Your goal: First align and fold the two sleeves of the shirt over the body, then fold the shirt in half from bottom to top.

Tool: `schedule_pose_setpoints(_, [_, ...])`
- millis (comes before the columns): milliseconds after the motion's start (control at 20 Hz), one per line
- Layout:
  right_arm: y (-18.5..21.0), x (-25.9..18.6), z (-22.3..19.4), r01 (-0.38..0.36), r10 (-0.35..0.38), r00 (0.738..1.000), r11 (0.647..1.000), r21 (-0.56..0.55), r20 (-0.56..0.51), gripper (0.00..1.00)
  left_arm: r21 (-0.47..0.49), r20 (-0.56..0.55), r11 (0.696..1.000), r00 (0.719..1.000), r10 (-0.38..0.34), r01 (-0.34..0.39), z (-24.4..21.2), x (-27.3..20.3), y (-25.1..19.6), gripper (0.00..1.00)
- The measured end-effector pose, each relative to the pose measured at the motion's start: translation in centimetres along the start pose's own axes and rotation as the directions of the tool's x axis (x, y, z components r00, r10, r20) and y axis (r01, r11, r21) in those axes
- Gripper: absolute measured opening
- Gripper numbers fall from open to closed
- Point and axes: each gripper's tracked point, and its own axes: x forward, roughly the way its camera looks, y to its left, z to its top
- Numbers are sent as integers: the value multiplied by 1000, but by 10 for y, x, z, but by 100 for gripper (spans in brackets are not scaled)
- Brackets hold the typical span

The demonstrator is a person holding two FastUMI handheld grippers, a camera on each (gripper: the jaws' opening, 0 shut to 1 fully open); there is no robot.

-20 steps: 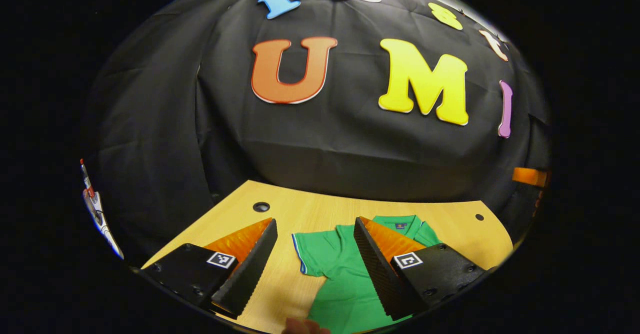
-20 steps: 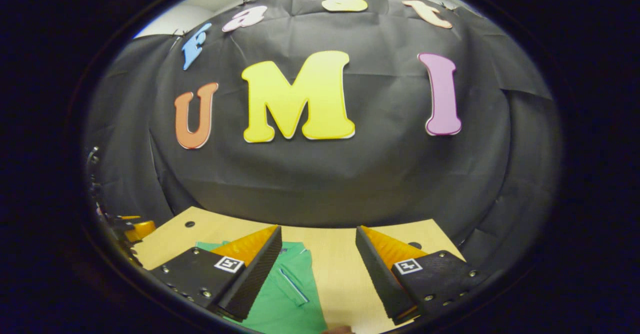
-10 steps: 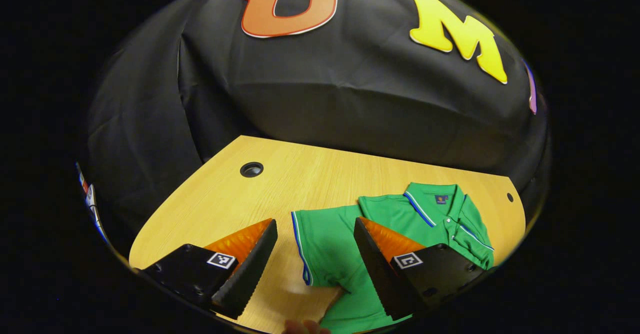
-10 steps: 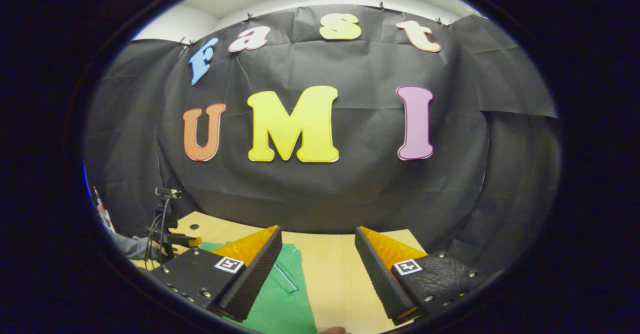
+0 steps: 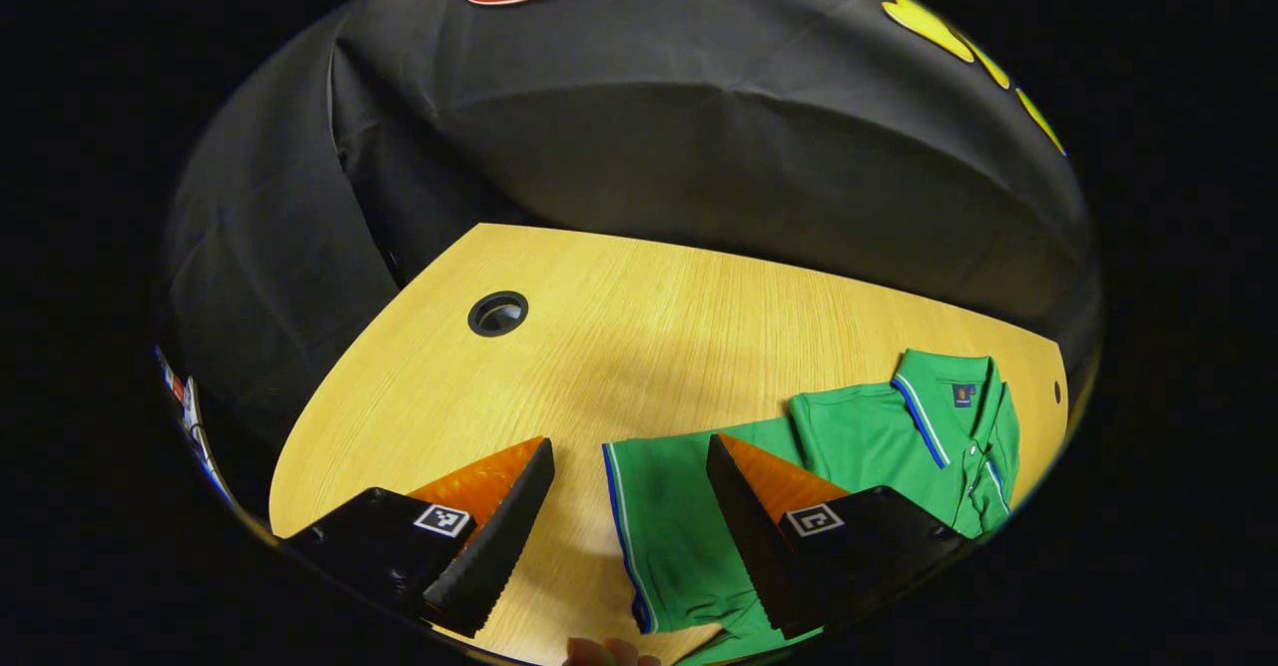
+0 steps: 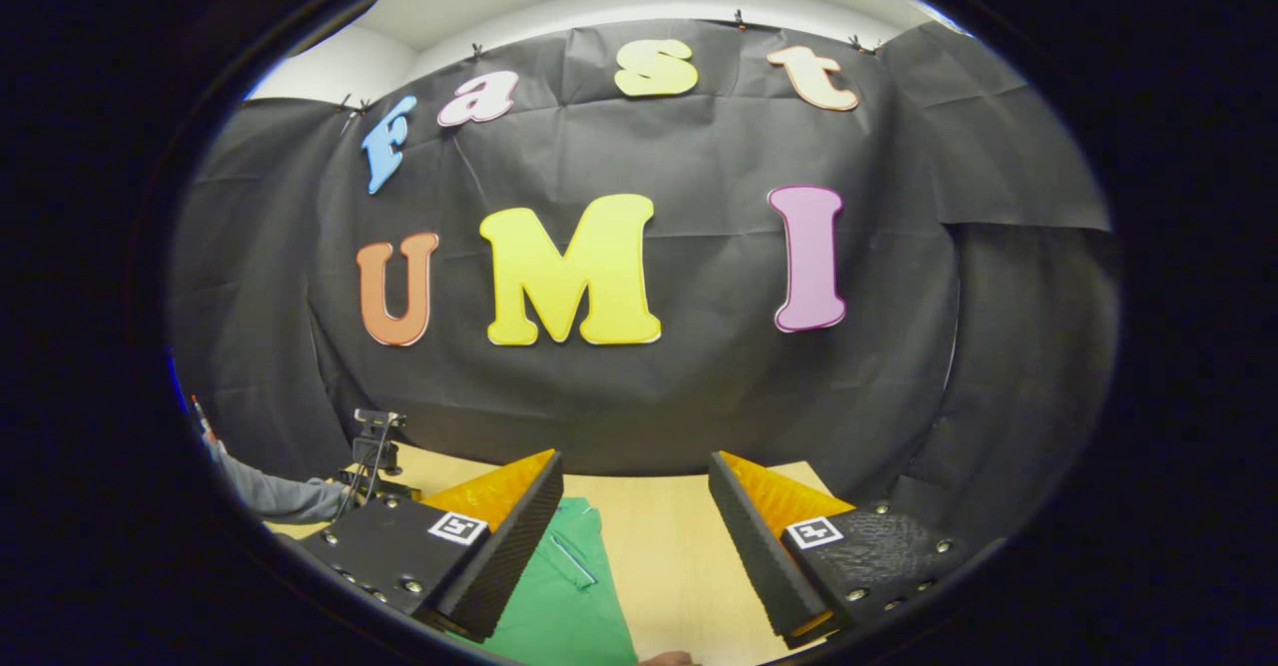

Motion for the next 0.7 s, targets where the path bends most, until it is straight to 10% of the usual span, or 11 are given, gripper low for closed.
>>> schedule_pose_setpoints(500, [-7, 3, -3, 18, -17, 1000, 1000, 14, -24, 93, 23, -121, 998, 991, -58, 62, -18, 13, -14, 93])
schedule_pose_setpoints(650, [-7, 3, -4, 19, -18, 999, 1000, 19, -29, 93, 52, -98, 997, 993, -60, 65, -17, 16, -16, 5])
schedule_pose_setpoints(700, [-7, 3, -5, 20, -19, 999, 1000, 18, -29, 93, 37, -92, 997, 994, -58, 62, -16, 16, -17, 4])
